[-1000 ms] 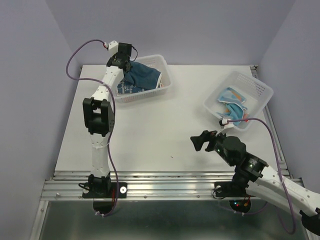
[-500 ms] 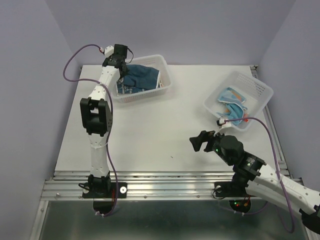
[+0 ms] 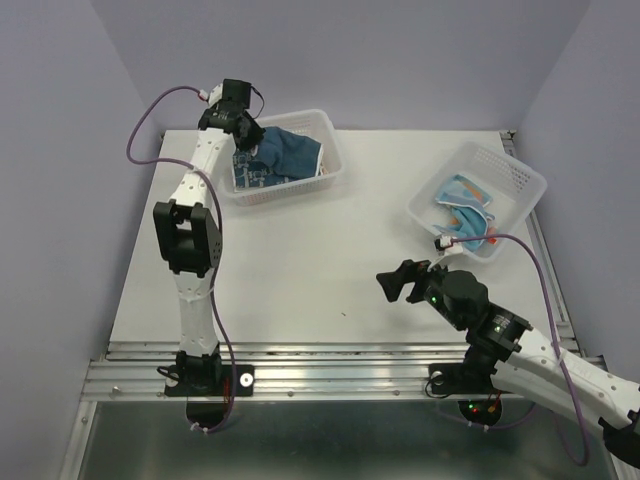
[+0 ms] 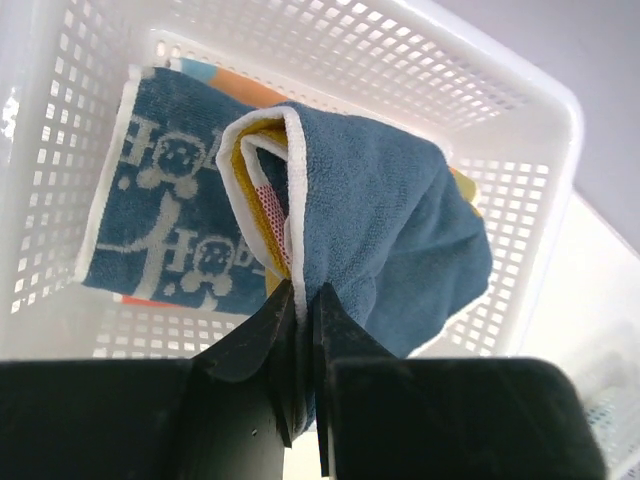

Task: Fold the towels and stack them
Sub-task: Neatly place the folded towel into the bin

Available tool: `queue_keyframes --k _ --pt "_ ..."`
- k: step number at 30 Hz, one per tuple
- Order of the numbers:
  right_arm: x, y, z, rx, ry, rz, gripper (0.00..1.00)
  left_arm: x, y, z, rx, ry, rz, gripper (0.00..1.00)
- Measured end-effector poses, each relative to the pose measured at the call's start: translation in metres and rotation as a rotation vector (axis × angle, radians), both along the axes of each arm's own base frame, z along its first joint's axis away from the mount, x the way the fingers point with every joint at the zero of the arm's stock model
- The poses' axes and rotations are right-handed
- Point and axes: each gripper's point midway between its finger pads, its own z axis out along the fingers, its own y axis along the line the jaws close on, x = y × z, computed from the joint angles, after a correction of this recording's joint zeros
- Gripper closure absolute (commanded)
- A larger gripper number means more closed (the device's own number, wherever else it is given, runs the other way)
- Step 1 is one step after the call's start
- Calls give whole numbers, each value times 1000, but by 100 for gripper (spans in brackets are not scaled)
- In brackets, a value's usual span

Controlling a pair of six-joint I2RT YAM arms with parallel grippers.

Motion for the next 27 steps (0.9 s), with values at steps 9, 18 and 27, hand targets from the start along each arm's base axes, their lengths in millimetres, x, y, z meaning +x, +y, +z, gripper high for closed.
queue_keyframes --k 9,18,27 --pt "-2 3 -1 8 11 11 0 -9 -6 28 -100 -34 -30 100" --pt "-1 3 -4 -1 20 12 0 -22 20 -4 -32 43 17 100" --pt "-1 3 -8 -12 29 10 0 -17 46 -30 132 103 33 2"
